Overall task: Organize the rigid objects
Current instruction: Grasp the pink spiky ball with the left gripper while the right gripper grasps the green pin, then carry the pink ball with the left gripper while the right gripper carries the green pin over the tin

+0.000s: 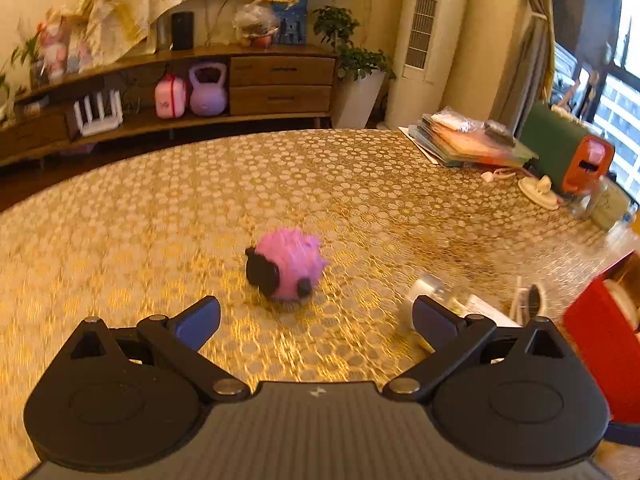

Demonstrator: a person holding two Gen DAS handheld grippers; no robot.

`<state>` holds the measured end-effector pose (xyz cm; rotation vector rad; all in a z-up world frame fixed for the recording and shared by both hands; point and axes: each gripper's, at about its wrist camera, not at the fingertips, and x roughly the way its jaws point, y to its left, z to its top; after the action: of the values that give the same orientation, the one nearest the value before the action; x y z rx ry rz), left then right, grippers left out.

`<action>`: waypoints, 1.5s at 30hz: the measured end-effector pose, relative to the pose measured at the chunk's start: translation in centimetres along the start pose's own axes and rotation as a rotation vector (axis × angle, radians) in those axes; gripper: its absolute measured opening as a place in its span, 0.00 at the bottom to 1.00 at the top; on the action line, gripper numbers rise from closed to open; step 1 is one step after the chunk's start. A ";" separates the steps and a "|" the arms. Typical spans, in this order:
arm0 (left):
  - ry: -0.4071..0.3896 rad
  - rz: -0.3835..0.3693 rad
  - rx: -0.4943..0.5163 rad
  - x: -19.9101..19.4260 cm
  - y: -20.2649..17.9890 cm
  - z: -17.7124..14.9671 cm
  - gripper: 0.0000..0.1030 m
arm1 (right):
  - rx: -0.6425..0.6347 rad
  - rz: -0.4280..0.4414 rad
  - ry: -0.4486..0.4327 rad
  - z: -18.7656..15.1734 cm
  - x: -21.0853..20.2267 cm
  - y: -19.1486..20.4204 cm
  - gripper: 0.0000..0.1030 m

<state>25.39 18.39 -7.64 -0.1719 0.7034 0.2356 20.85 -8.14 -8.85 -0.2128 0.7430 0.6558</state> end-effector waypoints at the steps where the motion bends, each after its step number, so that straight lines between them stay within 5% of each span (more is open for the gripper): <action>1: -0.009 0.013 0.016 0.4 0.0 0.1 1.00 | -0.007 -0.001 0.001 0.0 0.2 0.1 0.79; 21: -0.033 0.062 0.028 5.2 1.4 0.5 1.00 | -0.065 -0.020 0.014 0.0 2.4 0.3 0.47; 26: -0.026 0.066 0.053 5.7 1.3 0.3 0.81 | -0.067 -0.018 0.013 0.2 2.4 0.3 0.26; 33: -0.028 0.069 0.090 5.7 0.9 0.3 0.53 | -0.087 -0.025 0.013 0.1 2.3 0.6 0.15; 45: -0.021 0.115 0.077 4.1 1.2 -0.1 0.53 | -0.069 -0.024 0.009 0.1 1.2 0.4 0.14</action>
<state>28.05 20.13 -10.47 -0.0552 0.7010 0.3194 21.33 -7.23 -9.57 -0.2878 0.7258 0.6586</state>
